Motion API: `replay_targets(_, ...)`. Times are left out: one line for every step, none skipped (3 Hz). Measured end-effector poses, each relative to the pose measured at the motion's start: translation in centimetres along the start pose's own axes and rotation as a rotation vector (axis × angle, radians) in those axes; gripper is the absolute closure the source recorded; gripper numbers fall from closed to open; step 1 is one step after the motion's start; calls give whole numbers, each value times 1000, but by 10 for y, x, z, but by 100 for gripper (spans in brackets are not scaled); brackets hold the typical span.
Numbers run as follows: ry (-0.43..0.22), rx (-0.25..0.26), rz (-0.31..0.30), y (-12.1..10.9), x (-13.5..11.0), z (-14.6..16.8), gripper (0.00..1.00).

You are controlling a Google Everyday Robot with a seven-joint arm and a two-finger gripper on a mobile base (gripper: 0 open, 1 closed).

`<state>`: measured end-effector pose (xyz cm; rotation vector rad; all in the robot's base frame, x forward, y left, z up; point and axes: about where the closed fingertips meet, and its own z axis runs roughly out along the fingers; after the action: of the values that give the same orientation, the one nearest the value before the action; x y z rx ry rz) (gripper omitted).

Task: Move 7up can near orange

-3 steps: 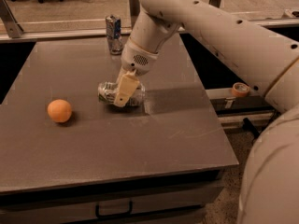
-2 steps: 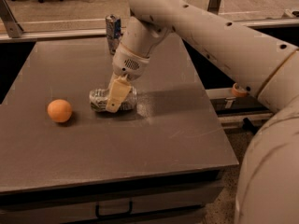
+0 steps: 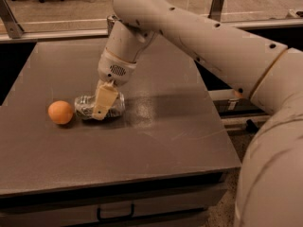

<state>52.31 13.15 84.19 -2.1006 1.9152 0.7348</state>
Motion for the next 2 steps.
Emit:
replay_targets(0,0,-2,1,-6,4,12)
replay_targets(23,12,-5,2,-8,3,0)
